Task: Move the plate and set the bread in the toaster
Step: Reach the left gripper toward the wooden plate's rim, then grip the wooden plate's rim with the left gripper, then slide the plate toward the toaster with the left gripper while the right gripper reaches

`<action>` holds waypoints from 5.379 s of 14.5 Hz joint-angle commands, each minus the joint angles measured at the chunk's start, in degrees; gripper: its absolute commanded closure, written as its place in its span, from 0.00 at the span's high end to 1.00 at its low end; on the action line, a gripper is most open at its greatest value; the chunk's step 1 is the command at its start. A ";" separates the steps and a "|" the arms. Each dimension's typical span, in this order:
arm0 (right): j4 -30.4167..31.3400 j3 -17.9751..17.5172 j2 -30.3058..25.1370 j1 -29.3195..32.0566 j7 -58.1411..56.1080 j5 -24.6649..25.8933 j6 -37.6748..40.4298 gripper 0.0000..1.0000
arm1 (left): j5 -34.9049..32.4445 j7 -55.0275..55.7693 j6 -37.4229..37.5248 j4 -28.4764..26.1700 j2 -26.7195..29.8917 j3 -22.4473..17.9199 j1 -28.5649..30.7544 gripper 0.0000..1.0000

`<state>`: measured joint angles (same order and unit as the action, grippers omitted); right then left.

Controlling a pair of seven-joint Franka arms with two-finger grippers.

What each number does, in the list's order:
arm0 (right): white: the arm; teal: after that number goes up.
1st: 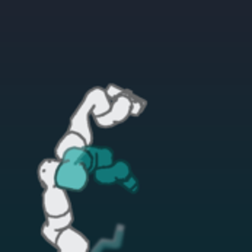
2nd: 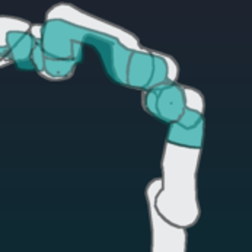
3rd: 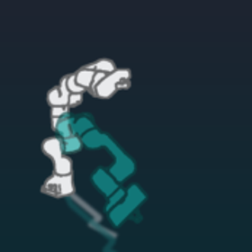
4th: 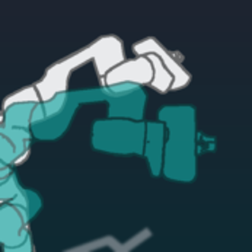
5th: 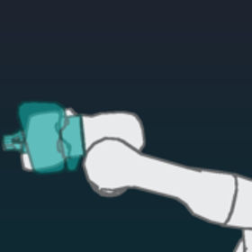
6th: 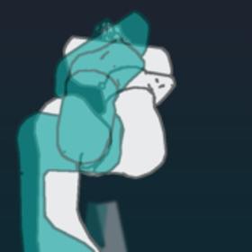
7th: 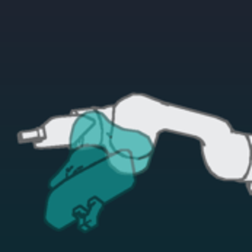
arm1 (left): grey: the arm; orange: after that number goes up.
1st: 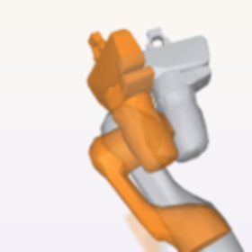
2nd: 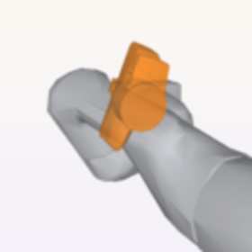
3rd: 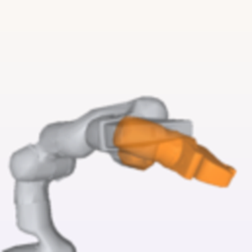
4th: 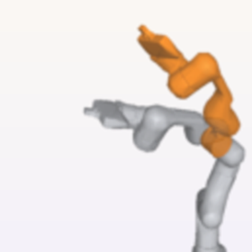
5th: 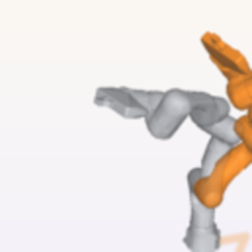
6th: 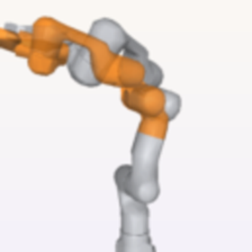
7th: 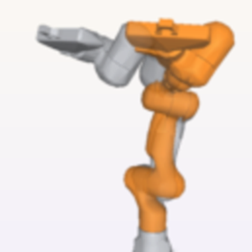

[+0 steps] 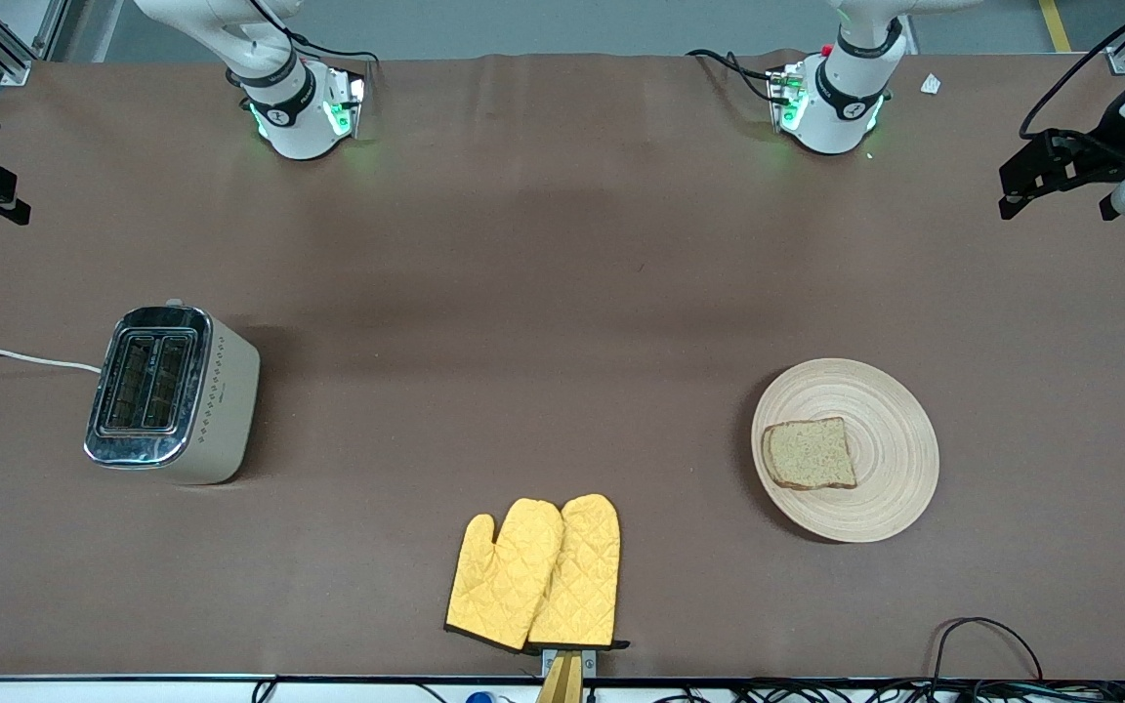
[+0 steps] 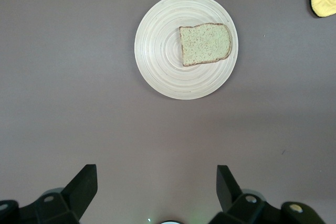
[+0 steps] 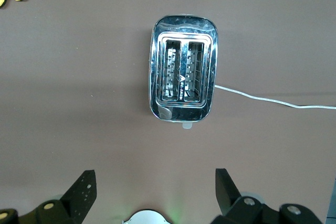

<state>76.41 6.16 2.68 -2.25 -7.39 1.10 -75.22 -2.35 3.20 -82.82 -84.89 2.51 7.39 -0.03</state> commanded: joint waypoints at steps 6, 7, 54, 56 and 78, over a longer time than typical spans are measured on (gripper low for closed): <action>0.67 -0.28 -0.39 0.14 -0.35 0.74 -0.01 1.00 | 3.39 -1.79 -0.06 1.21 -1.54 -0.62 1.35 1.00; 0.67 -0.28 -0.39 0.05 -0.35 0.74 -0.01 1.00 | 5.14 -1.88 -0.15 1.21 -2.50 -0.71 2.40 1.00; 0.40 -0.36 -0.48 -0.13 0.27 0.57 1.83 1.00 | 52.00 -45.03 -23.70 2.71 -56.04 -0.10 28.16 0.39; 0.49 -0.36 -0.48 -0.13 0.27 0.65 1.75 1.00 | 52.44 -45.12 -23.70 2.71 -56.13 0.08 28.16 0.36; 0.58 -0.01 -0.31 0.57 -0.35 0.04 1.48 1.00 | 50.07 -49.43 -13.95 4.56 -55.51 9.21 28.07 0.01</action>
<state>76.46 6.15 2.83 -2.25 -7.37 1.05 -73.51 48.21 -46.21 -99.80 -81.41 -53.15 13.85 27.83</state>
